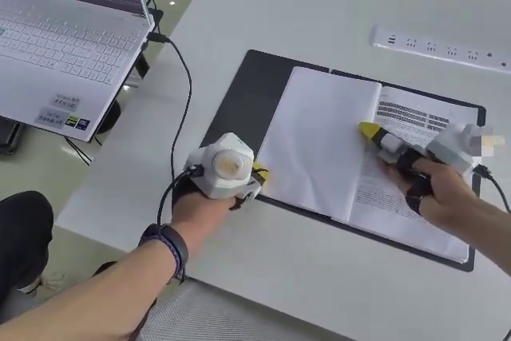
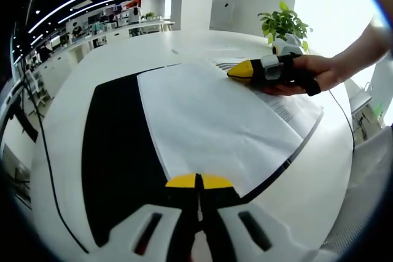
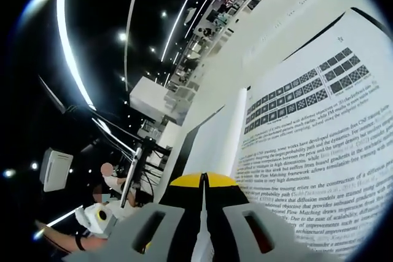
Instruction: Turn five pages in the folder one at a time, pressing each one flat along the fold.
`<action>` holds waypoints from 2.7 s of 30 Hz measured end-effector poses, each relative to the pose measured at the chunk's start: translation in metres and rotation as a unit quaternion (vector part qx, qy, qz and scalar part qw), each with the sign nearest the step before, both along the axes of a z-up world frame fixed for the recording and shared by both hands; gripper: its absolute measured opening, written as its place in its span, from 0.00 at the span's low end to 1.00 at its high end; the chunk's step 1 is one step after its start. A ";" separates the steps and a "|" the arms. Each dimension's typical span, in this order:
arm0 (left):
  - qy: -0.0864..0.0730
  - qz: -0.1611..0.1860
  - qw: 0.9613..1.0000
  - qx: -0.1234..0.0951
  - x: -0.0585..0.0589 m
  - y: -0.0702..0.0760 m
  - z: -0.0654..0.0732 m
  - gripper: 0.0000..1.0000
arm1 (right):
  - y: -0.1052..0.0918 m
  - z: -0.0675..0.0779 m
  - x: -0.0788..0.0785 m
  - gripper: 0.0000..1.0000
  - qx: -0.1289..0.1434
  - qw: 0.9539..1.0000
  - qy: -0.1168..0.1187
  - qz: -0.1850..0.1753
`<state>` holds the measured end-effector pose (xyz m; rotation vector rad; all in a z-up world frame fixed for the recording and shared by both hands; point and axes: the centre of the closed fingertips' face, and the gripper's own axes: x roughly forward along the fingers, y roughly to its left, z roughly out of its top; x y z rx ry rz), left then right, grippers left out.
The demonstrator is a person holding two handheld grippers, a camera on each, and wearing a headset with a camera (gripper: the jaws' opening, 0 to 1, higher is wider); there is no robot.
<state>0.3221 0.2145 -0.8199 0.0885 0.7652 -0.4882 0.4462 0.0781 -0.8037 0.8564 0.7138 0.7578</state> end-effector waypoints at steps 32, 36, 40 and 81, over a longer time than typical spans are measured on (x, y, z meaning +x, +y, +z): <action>0.000 -0.002 1.000 -0.002 -0.011 -0.007 0.015 0.00 | 0.013 0.018 -0.158 0.00 -0.029 0.991 -0.007 0.133; 0.000 -0.002 1.000 -0.003 -0.009 -0.006 0.012 0.00 | 0.010 0.012 -0.160 0.00 -0.031 0.990 -0.004 0.138; 0.000 -0.005 1.000 -0.003 -0.008 -0.005 0.009 0.00 | 0.007 0.010 -0.156 0.00 -0.030 0.991 0.001 0.128; -0.031 -0.012 0.999 -0.039 -0.022 -0.005 0.071 0.25 | -0.109 0.044 -0.164 0.39 -0.220 0.966 -0.114 0.072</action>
